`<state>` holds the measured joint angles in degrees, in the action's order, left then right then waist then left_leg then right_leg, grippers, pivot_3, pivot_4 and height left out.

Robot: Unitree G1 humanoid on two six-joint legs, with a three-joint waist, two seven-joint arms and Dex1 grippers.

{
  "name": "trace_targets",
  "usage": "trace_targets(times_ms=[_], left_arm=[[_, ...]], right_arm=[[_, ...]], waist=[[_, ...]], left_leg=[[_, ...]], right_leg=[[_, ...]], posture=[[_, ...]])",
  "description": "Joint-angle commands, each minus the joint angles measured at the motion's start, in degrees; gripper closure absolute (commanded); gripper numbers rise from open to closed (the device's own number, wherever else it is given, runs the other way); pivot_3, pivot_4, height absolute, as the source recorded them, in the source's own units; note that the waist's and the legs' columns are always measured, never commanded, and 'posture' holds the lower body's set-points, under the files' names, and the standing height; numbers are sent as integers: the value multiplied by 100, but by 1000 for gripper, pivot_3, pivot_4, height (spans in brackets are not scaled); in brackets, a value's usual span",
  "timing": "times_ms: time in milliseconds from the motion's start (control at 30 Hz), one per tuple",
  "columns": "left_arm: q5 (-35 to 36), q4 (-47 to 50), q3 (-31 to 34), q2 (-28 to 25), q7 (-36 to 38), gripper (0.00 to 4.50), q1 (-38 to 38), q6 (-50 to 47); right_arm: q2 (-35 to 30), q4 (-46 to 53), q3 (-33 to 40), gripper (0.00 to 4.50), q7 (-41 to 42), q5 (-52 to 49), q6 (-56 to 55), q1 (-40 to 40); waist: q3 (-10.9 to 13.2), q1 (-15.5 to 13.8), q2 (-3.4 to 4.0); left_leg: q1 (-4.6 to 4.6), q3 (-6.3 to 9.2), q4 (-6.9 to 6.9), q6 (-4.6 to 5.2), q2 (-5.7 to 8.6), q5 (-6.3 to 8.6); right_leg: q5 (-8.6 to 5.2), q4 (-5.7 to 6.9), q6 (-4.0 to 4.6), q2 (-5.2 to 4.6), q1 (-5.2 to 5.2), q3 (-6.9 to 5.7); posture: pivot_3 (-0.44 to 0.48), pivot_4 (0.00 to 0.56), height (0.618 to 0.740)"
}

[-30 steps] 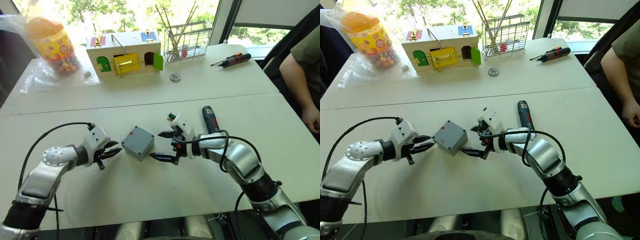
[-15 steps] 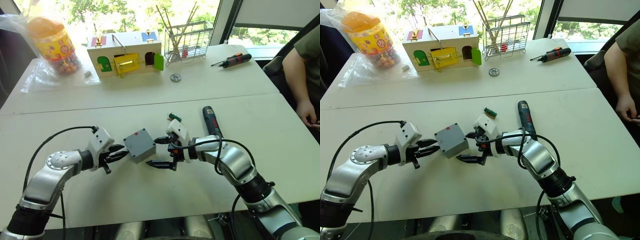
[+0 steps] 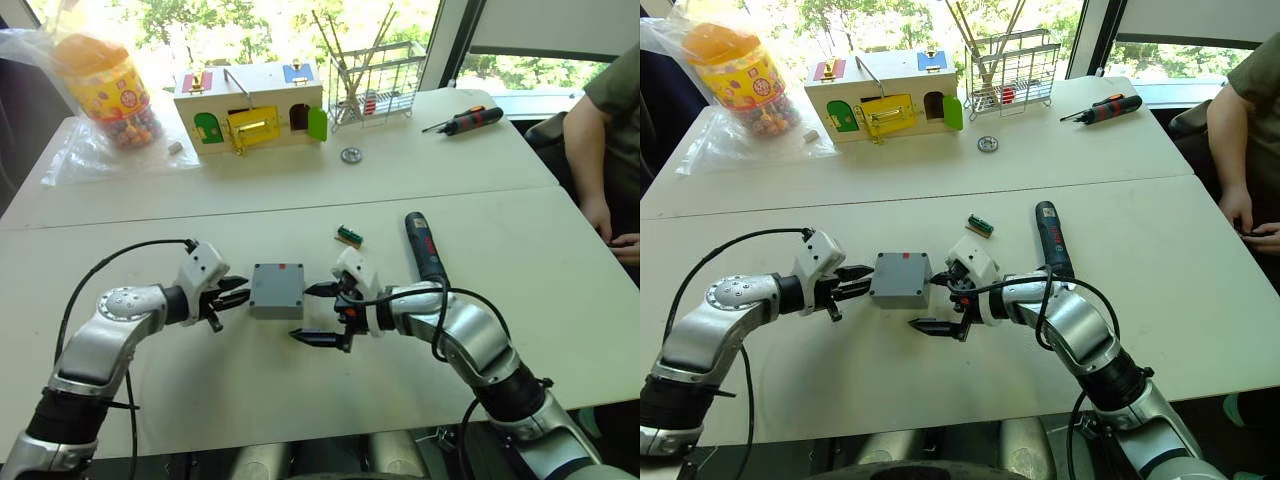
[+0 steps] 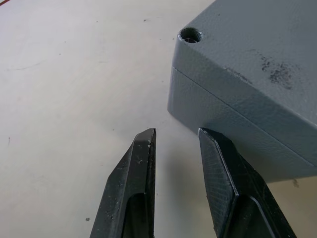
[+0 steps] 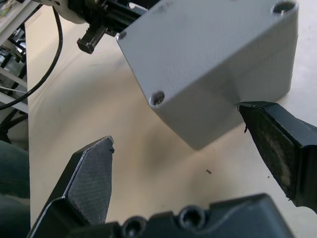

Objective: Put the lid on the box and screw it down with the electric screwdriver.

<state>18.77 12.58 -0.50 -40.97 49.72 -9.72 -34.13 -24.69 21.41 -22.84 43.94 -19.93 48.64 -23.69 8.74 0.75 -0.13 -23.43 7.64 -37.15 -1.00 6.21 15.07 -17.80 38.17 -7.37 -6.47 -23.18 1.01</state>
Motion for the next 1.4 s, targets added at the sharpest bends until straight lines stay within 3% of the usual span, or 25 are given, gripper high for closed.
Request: trace_targets(times_ms=[33,133,233,367,467,567,867,1333,1400], left_arm=[[306,75,356,-335,252,3140,-206,-272],[1011,30,766,-550,773,3140,-392,-568],[1262,176,827,-586,861,3140,-577,-713],[1439,628,559,-290,593,3140,-1061,-892],[1231,849,116,-108,456,3140,-1336,-817],[1014,869,-210,-28,396,3140,-1535,-695],[578,708,-481,-138,475,3140,-1569,-265],[661,620,-256,20,340,3140,-1365,-217],[641,607,-267,21,337,3140,-1372,-223]], right_arm=[[-290,611,517,41,120,-283,113,-180],[-652,695,1155,41,214,-561,237,-324],[-883,358,1435,41,205,-464,30,-453],[-815,-934,1406,41,26,102,-755,-732],[-605,-1875,1222,676,16,449,-1382,-987],[-359,-2614,1101,1684,42,687,-1840,-1236],[65,-4022,1119,1684,17,1121,-2605,-1728],[253,-4286,1365,1684,-19,1150,-2666,-1841],[270,-4291,1383,2243,-23,1164,-2663,-1841]], waist=[[0,-2,0],[0,-10,-1],[0,-6,-1],[0,-3,-1],[0,16,-1],[0,52,-1],[0,37,-1],[0,41,-1],[0,41,-1]], left_leg=[[-1,0,0,0,0,0],[-1,1,-2,0,0,0],[0,1,-2,1,0,0],[0,0,-2,0,0,0],[0,-3,-5,0,1,0],[0,-5,-2,-1,-1,-1],[0,-7,1,-3,-1,-2],[0,-6,-4,-4,-1,-2],[0,-6,-4,-4,-1,-2]], right_leg=[[0,0,0,0,0,0],[0,-1,0,0,2,-1],[0,-2,0,-1,4,-2],[0,-2,0,-1,5,-2],[0,0,0,-1,5,0],[0,2,0,1,1,1],[0,1,0,4,-3,-2],[0,4,0,4,-2,-2],[0,4,0,4,-2,-2]], posture=[[0,150,740],[0,150,740],[0,150,740],[0,150,740],[0,150,740],[0,150,740],[0,150,740],[0,150,740],[0,150,740]])
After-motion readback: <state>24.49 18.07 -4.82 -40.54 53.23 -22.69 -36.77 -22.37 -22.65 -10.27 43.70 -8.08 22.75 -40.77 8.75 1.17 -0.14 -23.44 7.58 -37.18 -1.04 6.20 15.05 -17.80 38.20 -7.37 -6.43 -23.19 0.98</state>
